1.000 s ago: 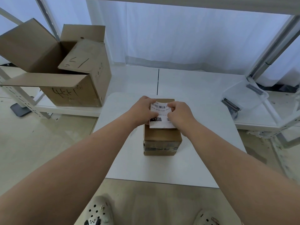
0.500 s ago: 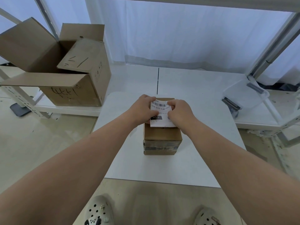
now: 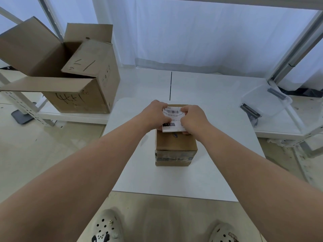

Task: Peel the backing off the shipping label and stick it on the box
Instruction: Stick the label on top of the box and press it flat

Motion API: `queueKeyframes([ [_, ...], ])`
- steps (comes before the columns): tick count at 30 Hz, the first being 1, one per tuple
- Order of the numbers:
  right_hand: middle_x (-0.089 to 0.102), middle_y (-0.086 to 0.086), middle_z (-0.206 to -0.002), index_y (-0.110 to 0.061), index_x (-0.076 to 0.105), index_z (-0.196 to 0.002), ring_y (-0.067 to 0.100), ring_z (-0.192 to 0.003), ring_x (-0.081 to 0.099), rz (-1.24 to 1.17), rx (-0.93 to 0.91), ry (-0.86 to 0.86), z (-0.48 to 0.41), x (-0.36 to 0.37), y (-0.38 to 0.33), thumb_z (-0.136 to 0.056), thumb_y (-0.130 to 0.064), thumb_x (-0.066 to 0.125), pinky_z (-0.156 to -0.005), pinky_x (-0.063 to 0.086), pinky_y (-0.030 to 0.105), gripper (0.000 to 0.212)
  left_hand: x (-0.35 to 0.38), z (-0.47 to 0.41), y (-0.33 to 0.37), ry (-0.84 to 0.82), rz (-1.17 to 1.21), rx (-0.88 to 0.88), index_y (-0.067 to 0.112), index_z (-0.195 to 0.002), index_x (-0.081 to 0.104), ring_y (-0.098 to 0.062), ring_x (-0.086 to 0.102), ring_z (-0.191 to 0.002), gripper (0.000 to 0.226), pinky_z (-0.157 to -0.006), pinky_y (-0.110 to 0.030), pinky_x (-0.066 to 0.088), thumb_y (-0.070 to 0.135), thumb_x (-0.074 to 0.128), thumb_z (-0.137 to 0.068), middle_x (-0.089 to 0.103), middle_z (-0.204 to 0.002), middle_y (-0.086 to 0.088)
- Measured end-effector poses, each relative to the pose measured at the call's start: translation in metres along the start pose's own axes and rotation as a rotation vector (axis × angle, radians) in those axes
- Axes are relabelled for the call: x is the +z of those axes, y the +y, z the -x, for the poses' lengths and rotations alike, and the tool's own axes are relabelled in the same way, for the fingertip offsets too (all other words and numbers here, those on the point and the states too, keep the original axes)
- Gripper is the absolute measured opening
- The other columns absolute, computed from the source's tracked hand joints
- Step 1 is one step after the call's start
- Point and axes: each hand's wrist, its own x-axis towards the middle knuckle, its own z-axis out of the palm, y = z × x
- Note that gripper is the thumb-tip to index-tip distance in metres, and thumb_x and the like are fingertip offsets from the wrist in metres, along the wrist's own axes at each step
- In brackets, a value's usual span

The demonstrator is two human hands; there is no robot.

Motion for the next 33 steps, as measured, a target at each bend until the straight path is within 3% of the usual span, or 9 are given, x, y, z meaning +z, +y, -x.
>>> queueKeyframes([
  [5, 0.048, 0.013, -0.129, -0.009, 0.045, -0.134, 0.027, -0.088, 0.055, -0.089, 0.039, -0.008, 0.003, -0.002, -0.002, -0.089, 0.006, 0.044, -0.065, 0.058, 0.04, 0.047, 0.0, 0.002, 0.001, 0.006, -0.007, 0.017, -0.001, -0.125, 0.054, -0.02, 0.054, -0.085, 0.04, -0.063, -0.027, 0.056, 0.003, 0.061, -0.086, 0.042, -0.102, 0.0],
  [14, 0.048, 0.012, -0.129, -0.009, 0.045, -0.134, 0.026, -0.087, 0.053, -0.078, 0.045, -0.01, 0.004, 0.0, -0.002, -0.089, 0.006, 0.045, -0.062, 0.056, 0.036, 0.047, -0.001, -0.003, -0.001, -0.016, -0.048, 0.008, 0.004, -0.124, 0.057, -0.02, 0.057, -0.083, 0.04, -0.067, -0.03, 0.058, 0.004, 0.063, -0.084, 0.049, -0.102, -0.004],
  [19, 0.048, 0.013, -0.13, -0.008, 0.046, -0.133, 0.029, -0.09, 0.057, -0.059, 0.031, 0.0, 0.003, 0.0, 0.0, -0.089, 0.004, 0.046, -0.069, 0.059, 0.043, 0.046, 0.002, -0.009, -0.005, -0.029, -0.066, -0.066, 0.007, -0.129, 0.052, -0.03, 0.063, -0.096, 0.049, -0.079, -0.041, 0.058, 0.009, 0.067, -0.083, 0.049, -0.123, -0.013],
  [24, 0.048, 0.01, -0.131, -0.016, 0.046, -0.134, 0.03, -0.096, 0.058, -0.071, 0.039, -0.026, 0.002, 0.001, 0.001, -0.089, 0.003, 0.044, -0.057, 0.057, 0.035, 0.049, 0.001, -0.014, -0.011, -0.038, -0.085, -0.111, 0.011, -0.138, 0.045, -0.032, 0.062, -0.101, 0.062, -0.078, -0.041, 0.059, 0.016, 0.07, -0.081, 0.046, -0.131, -0.014],
  [29, 0.042, 0.009, -0.133, -0.029, 0.051, -0.132, 0.032, -0.099, 0.057, 0.053, 0.012, -0.088, -0.001, 0.003, -0.002, -0.09, -0.004, 0.041, -0.055, 0.057, 0.035, 0.049, 0.002, -0.015, -0.011, -0.059, -0.104, -0.099, 0.021, -0.135, 0.049, -0.033, 0.063, -0.096, 0.051, -0.078, -0.041, 0.059, 0.017, 0.063, -0.086, 0.043, -0.131, -0.014],
  [33, 0.038, 0.01, -0.135, -0.02, 0.046, -0.136, 0.034, -0.104, 0.055, 0.097, 0.05, -0.106, 0.0, 0.001, -0.008, -0.093, -0.005, 0.04, -0.059, 0.057, 0.038, 0.045, 0.005, -0.015, -0.008, -0.039, -0.184, -0.105, 0.014, -0.134, 0.049, -0.035, 0.063, -0.096, 0.045, -0.082, -0.042, 0.057, 0.017, 0.058, -0.09, 0.039, -0.13, -0.015],
])
